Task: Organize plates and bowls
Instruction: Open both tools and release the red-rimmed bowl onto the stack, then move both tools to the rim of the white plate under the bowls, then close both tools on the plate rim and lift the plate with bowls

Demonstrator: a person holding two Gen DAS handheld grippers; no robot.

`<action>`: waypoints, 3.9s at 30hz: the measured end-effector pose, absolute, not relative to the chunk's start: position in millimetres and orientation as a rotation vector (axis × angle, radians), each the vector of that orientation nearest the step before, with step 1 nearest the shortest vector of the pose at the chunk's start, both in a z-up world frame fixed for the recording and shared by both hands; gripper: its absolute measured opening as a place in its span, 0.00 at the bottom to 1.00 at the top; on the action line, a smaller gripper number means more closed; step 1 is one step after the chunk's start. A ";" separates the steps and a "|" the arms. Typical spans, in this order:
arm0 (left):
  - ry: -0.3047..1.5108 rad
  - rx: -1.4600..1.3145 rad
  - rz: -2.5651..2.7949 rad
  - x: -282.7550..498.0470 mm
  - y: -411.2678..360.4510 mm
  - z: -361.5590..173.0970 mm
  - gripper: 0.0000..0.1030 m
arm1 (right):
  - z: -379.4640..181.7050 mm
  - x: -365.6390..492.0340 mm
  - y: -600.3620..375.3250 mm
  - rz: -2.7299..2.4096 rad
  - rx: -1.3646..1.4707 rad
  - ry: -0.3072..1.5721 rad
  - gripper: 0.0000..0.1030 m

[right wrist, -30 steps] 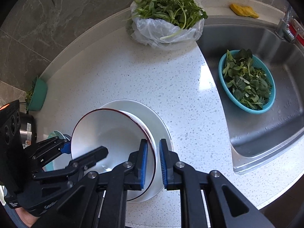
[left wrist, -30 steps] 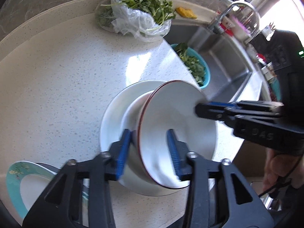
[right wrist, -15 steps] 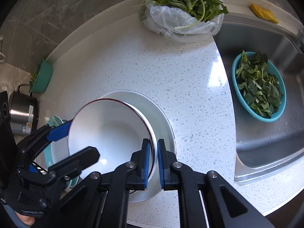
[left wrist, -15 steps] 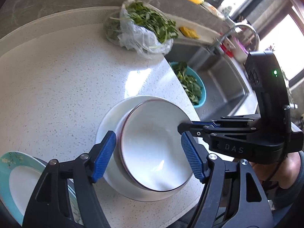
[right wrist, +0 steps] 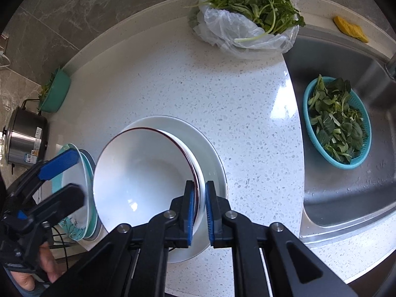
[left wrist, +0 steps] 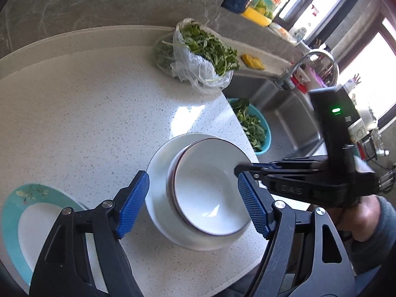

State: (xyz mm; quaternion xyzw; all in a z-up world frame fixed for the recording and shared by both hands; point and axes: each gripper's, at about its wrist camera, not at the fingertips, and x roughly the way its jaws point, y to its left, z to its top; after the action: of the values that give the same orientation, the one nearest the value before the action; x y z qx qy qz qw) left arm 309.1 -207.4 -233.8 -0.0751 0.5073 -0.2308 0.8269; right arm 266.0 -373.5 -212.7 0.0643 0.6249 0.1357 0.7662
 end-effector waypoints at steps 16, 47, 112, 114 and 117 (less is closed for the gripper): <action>1.046 -0.248 -0.408 249.3 -164.2 -229.8 0.76 | -149.4 239.0 -392.5 0.419 0.188 1.178 0.79; 1.108 -0.434 0.213 189.6 -251.1 -314.7 0.36 | -228.1 304.6 -413.9 0.903 -0.151 1.320 0.27; 1.097 -0.369 0.189 245.0 -259.0 -333.2 0.14 | -251.3 298.4 -374.8 0.965 -0.163 1.295 0.19; 1.097 -0.366 0.188 244.4 -260.5 -328.0 0.14 | -246.8 297.8 -377.0 0.960 -0.163 1.292 0.18; 1.087 -0.365 0.183 242.7 -262.9 -316.5 0.14 | -237.0 296.8 -379.7 0.954 -0.161 1.283 0.18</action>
State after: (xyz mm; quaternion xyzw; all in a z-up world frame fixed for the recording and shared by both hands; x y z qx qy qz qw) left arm 242.7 -262.9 -316.5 -0.1722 0.5133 0.0864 0.8363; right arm 296.8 -379.8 -237.0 -0.0720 0.5747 0.4271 0.6944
